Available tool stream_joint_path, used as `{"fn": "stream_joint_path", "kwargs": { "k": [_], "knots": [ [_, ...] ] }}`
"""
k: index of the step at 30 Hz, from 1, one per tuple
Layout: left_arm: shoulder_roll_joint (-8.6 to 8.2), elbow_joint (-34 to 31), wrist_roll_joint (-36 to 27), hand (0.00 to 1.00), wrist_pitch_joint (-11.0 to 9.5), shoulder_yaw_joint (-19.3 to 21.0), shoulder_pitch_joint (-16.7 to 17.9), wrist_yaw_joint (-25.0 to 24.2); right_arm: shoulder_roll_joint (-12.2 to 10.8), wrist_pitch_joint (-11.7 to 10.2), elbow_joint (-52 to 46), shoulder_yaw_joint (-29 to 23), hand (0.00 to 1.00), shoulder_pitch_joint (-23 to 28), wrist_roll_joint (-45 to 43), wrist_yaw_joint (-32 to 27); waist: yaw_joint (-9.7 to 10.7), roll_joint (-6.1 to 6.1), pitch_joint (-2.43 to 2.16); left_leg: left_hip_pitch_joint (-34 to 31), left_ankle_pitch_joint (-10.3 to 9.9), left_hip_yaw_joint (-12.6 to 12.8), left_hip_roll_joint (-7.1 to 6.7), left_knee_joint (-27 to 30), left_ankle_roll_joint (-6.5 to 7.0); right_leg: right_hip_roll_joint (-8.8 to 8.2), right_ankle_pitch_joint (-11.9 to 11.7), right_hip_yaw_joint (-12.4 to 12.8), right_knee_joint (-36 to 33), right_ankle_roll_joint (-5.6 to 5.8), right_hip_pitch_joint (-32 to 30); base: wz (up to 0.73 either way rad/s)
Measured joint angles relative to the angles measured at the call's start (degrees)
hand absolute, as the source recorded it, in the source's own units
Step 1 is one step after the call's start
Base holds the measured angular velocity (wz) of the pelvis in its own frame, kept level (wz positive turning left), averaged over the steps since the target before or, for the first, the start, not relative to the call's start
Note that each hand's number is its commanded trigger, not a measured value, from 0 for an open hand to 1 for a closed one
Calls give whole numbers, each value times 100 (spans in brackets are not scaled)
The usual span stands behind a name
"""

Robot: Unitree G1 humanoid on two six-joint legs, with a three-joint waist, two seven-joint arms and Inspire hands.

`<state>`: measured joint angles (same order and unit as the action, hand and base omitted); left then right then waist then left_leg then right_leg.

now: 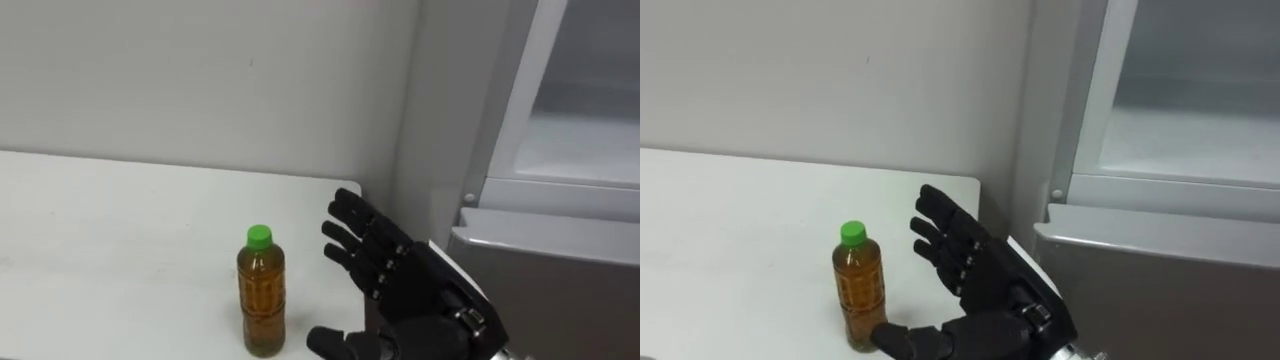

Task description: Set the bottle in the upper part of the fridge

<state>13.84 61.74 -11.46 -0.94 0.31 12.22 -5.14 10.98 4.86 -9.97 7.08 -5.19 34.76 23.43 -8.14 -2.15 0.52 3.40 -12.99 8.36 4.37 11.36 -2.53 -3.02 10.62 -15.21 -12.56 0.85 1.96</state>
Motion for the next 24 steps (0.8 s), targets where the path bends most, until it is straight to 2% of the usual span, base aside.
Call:
{"fn": "stream_joint_path", "kwargs": {
  "k": [6,13,18,24],
  "knots": [
    [-25,4,59,0,9,-102,9,18,-1,-1,24,172,0,-119,2,-359,-22,-10,-6,-25,1,-96,-5,3,0,-18,0,-229,7,0,18,7],
    [-140,-9,104,0,23,-117,32,70,8,-6,130,301,0,-262,-7,-1066,-48,50,34,28,2,-93,-7,11,0,-24,0,-237,8,0,95,0],
    [-145,-22,108,0,46,-108,51,64,7,-81,405,305,0,-404,-13,-1575,-97,47,32,3,3,-119,-7,51,-3,-29,-1,-280,5,-2,106,1],
    [-164,-2,103,0,74,-126,-28,68,-5,-212,626,304,0,-631,-93,-2206,-136,45,30,-169,14,-383,-40,123,2,-69,-2,-551,-4,-4,104,20]
  ]
}}
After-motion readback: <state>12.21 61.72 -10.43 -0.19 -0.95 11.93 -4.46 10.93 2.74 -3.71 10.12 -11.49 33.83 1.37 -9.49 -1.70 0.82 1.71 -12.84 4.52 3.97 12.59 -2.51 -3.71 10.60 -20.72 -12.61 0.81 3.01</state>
